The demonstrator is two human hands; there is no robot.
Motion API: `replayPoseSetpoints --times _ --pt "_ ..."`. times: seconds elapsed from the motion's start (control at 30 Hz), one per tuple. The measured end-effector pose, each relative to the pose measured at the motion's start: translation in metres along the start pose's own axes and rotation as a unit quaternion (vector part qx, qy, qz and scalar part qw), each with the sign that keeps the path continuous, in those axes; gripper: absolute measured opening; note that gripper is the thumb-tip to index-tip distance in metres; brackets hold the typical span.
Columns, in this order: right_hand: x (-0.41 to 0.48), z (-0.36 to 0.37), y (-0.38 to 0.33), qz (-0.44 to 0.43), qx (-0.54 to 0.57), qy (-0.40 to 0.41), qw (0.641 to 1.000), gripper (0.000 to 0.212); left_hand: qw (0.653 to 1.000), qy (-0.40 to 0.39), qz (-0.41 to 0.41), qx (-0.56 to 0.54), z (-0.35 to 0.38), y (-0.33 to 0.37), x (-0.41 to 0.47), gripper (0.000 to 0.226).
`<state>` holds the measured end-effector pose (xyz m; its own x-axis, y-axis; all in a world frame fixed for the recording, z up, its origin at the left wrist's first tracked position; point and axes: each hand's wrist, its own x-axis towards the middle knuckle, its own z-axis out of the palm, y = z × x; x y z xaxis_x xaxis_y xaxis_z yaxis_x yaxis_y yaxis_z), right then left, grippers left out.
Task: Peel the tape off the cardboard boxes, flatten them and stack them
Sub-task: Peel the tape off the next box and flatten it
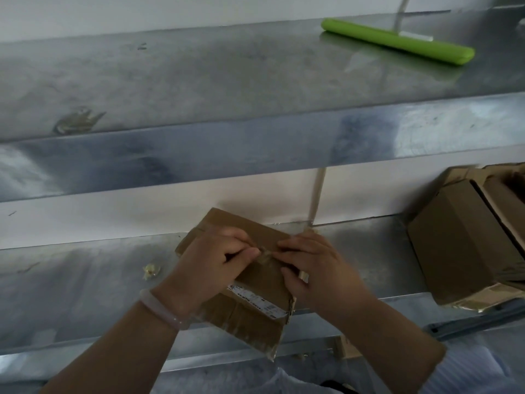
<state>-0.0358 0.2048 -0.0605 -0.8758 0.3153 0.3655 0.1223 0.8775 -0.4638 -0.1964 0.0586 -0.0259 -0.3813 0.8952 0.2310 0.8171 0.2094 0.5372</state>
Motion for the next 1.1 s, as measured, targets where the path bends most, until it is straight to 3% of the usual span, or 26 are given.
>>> replayPoseSetpoints --times 0.07,0.17,0.27,0.37,0.5,0.63,0.7,0.8,0.87,0.97,1.1 --pt "0.001 -0.002 -0.002 0.007 0.002 0.001 1.0 0.033 0.999 0.003 -0.043 -0.019 0.002 0.007 0.002 0.01" --pt "0.001 -0.003 -0.006 0.028 -0.018 -0.005 0.999 0.041 0.992 -0.03 -0.117 -0.024 0.006 0.015 0.006 0.039" --pt "0.003 -0.01 -0.015 0.068 -0.03 -0.048 0.996 0.068 0.991 -0.04 -0.077 0.102 0.013 0.022 0.008 0.034" --pt "0.001 -0.014 -0.018 0.102 -0.033 -0.135 0.985 0.092 0.994 -0.017 -0.082 0.065 0.014 0.024 0.008 0.017" --pt "0.0 -0.015 -0.016 0.094 -0.032 -0.135 0.986 0.098 0.995 0.025 -0.094 0.023 0.007 0.022 0.009 0.005" --pt "-0.002 -0.018 -0.016 0.09 -0.031 -0.139 0.986 0.088 0.98 0.138 -0.14 0.0 -0.001 0.008 0.007 0.007" --pt "-0.002 -0.02 -0.016 0.089 -0.024 -0.142 0.986 0.085 0.979 0.164 -0.098 0.075 -0.007 -0.003 0.005 0.01" --pt "0.002 -0.019 -0.017 0.084 -0.028 -0.151 0.985 0.085 0.972 0.114 0.019 0.203 -0.008 -0.013 0.002 0.012" --pt "0.004 -0.02 -0.019 0.081 -0.038 -0.15 0.985 0.085 0.969 0.061 0.06 0.231 -0.005 -0.015 0.0 0.02" --pt "0.005 -0.018 -0.02 0.067 -0.063 -0.156 0.983 0.081 0.99 0.008 0.03 0.14 -0.004 -0.01 -0.002 0.029" --pt "0.003 -0.007 -0.022 0.007 -0.105 -0.143 0.984 0.052 0.997 0.012 -0.076 -0.002 -0.011 -0.003 -0.001 0.032"
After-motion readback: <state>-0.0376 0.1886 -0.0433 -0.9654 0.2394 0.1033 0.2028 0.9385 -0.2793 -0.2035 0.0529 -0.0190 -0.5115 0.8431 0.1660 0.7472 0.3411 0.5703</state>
